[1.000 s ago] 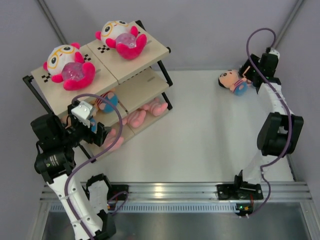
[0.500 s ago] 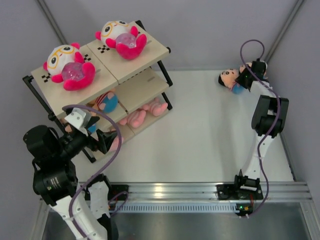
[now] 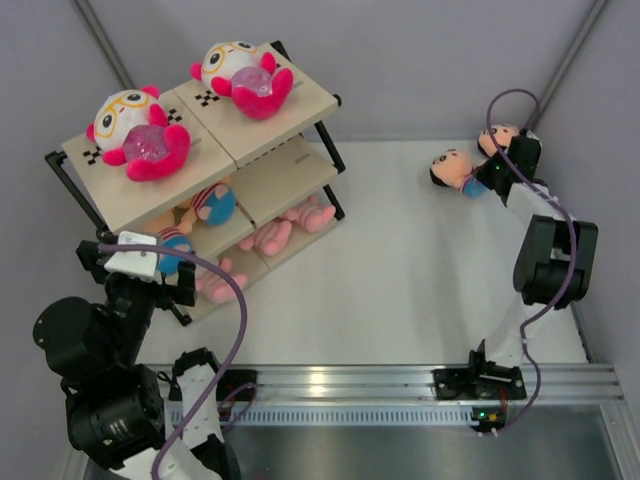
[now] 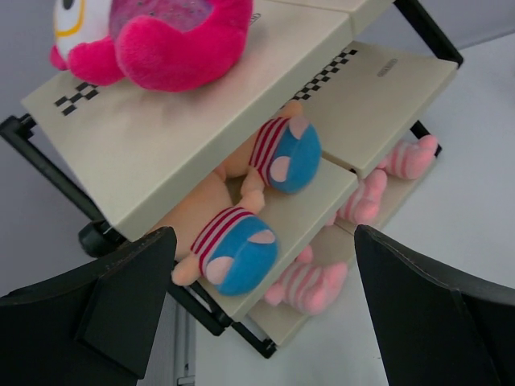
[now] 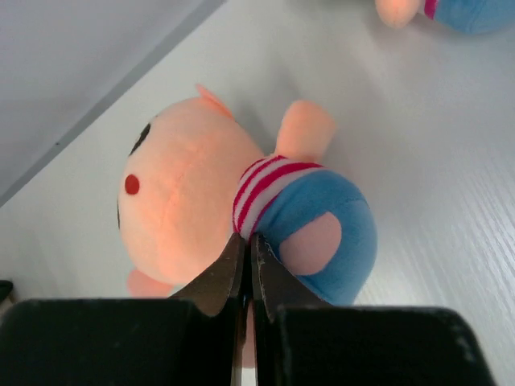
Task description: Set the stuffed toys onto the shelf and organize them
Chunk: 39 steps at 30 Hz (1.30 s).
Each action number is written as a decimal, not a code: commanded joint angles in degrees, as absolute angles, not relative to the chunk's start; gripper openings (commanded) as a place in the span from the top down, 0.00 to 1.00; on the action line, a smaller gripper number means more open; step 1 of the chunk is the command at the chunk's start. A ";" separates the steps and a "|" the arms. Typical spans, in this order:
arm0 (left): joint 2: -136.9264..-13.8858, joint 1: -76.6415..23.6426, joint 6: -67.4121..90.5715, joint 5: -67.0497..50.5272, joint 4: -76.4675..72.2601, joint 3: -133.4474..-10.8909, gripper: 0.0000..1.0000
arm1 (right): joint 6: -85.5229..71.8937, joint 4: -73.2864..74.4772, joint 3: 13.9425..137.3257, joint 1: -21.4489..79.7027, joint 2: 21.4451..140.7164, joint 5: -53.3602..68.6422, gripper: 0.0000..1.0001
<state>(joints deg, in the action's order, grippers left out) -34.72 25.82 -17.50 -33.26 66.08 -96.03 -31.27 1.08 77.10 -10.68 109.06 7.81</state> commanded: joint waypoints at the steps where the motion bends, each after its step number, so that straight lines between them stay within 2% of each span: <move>1: -34.36 26.19 -19.60 -23.83 64.51 -99.22 0.01 | -30.77 -1.94 74.98 -7.58 96.70 8.61 1.00; 7: -36.65 26.10 -21.44 -14.69 63.90 -102.75 0.01 | -30.14 -1.93 70.50 3.39 80.54 5.98 1.00; 16: -36.48 25.93 -21.45 -12.57 60.82 -97.30 0.01 | -31.64 -1.75 74.62 23.37 73.74 0.35 1.00; 21: -35.51 26.01 -21.27 -13.27 60.12 -95.19 0.01 | -33.39 -4.74 75.41 31.71 75.58 -7.46 1.00; 31: -34.37 25.93 -21.53 -14.50 60.12 -93.43 0.01 | -39.71 -10.54 83.31 43.94 87.80 -17.13 1.00; 39: -34.10 25.93 -20.48 -16.79 60.12 -92.11 0.01 | -48.07 -14.76 89.11 52.37 96.41 -34.35 1.00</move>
<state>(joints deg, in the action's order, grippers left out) -34.59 25.82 -21.10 -15.62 63.24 -92.66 -43.05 -8.40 84.47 49.74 95.35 -24.64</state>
